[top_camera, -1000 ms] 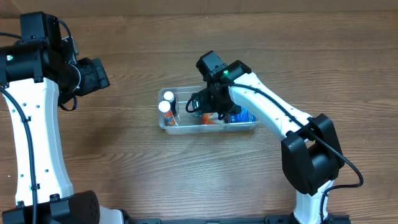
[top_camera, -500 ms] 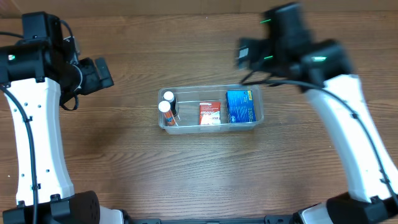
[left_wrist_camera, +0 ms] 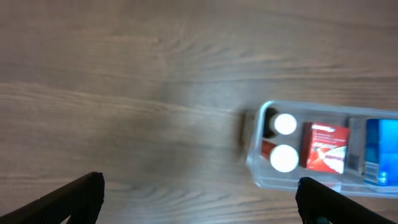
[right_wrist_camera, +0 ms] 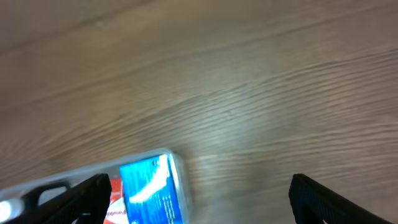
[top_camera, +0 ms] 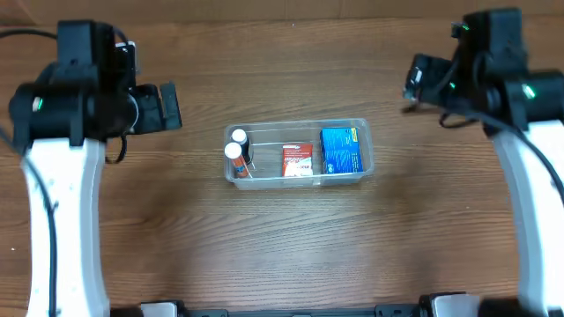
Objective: Pack container
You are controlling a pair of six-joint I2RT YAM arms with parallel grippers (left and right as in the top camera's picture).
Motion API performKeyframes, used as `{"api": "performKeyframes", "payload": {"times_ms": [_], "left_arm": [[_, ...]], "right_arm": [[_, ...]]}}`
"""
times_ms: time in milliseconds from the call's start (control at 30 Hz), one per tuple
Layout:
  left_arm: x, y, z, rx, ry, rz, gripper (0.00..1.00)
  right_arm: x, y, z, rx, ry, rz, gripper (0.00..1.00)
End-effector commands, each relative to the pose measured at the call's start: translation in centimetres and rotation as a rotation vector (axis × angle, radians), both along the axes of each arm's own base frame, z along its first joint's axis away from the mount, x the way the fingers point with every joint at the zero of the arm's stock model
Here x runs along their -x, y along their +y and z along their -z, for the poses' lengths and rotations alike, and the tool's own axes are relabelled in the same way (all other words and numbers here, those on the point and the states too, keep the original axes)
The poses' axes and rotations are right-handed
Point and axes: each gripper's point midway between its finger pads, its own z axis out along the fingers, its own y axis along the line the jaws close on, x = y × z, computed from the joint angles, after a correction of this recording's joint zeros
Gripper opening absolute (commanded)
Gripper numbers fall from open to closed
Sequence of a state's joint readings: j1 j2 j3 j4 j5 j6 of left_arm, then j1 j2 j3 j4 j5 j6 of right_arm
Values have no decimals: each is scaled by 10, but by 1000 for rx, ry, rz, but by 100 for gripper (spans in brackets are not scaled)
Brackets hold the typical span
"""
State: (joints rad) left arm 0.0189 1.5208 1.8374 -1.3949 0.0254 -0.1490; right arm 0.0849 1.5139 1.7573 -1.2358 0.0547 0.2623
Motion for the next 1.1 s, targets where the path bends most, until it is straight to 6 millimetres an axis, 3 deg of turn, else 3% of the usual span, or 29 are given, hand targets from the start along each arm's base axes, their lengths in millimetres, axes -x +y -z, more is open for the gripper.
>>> {"api": "performKeyframes", "payload": {"times_ms": [0, 67, 133, 200, 267, 333, 400, 500, 833, 933, 1067], "left_arm": [[44, -1, -22, -56, -133, 24, 100], [66, 3, -16, -74, -173, 11, 100], [102, 3, 7, -74, -227, 8, 100], [126, 4, 25, -63, -266, -8, 100], [151, 4, 49, -20, -291, -65, 100], [151, 4, 56, 53, -322, -160, 100], [149, 4, 63, 76, -304, -194, 100], [155, 4, 72, 70, -257, -195, 100], [155, 4, 72, 70, -257, -195, 100], [155, 4, 72, 70, -257, -195, 100], [155, 4, 72, 70, -257, -195, 100]], "right_arm": [[40, -3, -10, -13, -116, -1, 94], [63, -5, 9, -16, -133, 1, 94], [99, -8, 46, -25, -140, 9, 98], [132, -11, 69, -59, -148, 47, 100], [160, -13, 79, -72, -163, 61, 100], [173, -13, 78, -77, -169, 57, 100], [175, 0, 78, -136, -160, 9, 100], [176, 0, 79, -135, -152, 9, 100], [177, -3, 80, -124, -151, 18, 100], [173, -2, 79, -89, -231, -32, 100], [158, 8, 92, -117, -462, -98, 100]]}}
